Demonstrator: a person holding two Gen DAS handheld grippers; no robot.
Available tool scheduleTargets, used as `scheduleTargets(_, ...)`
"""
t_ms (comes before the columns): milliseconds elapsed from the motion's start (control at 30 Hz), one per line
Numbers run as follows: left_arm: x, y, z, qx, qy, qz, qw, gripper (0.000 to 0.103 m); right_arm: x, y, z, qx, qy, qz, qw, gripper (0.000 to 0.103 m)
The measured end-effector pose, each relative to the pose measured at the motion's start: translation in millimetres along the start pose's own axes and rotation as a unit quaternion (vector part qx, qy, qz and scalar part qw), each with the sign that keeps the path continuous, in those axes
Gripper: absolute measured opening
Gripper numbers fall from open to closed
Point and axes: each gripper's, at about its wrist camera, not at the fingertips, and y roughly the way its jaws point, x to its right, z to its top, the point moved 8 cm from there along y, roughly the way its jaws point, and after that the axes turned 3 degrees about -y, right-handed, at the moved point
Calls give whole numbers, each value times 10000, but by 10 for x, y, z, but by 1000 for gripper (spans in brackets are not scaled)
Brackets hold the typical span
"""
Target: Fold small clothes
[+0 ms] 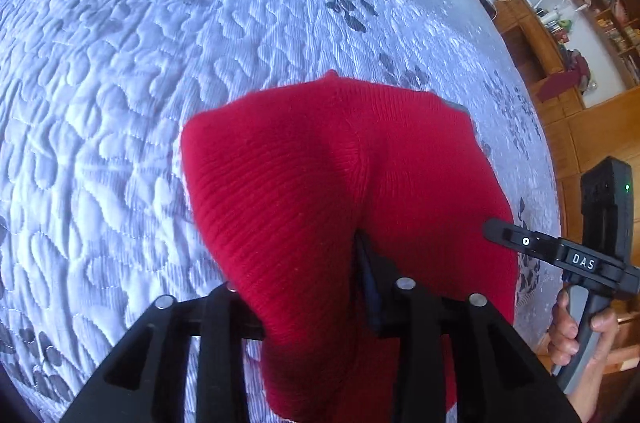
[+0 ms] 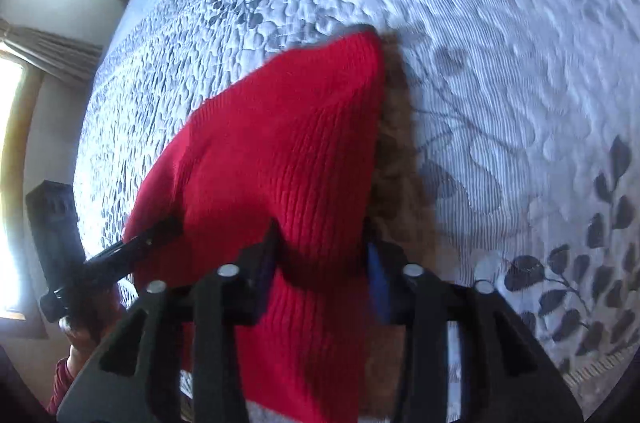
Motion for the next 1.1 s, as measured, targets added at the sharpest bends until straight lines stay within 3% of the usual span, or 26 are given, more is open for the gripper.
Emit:
scheduleTargets(233, -128, -357, -352, -72, 154, 89, 9998, 53, 64, -375, -511, 219, -16, 267, 9994, 67)
scheduleTargets(433, -66, -494, -919, -237, 259, -34, 9994, 56, 63, -418, -1142, -37, 32, 501, 9987, 67)
scheduleTargets(533, -38, -459, -1103, -276, 211, -54, 9994, 56, 71, -379, -1266, -108, 152, 594, 9981, 67)
scheduleTargets(600, -25, -414, -1159, -277, 126, -20, 9995, 54, 80, -286, -1253, -164, 275, 698, 9971, 60)
scheduleTargets(667, 8, -396, -1181, -200, 190, 155, 9995, 50, 83, -244, -1289, -241, 338, 829, 9957, 31)
scheduleTargets(700, 22, -386, -1194, -217, 263, 266, 9991, 36, 71, -223, -1308, -283, 303, 829, 9957, 25)
scheduleTargets(733, 45, -371, -1206, -284, 296, 364, 9985, 29, 60, -230, -1327, -275, 202, 718, 9968, 20)
scheduleTargets(833, 91, -400, -1225, -313, 305, 489, 9978, 20, 0, -368, -1382, -152, -4, 598, 9981, 14)
scheduleTargets(1000, 96, -360, -1301, -316, 623, 739, 9948, 21, 75, -270, -1490, -270, -105, 229, 9993, 14)
scheduleTargets(1100, 67, -269, -1336, -255, 606, 654, 9957, 24, 150, -118, -1526, -325, 32, 274, 9991, 15)
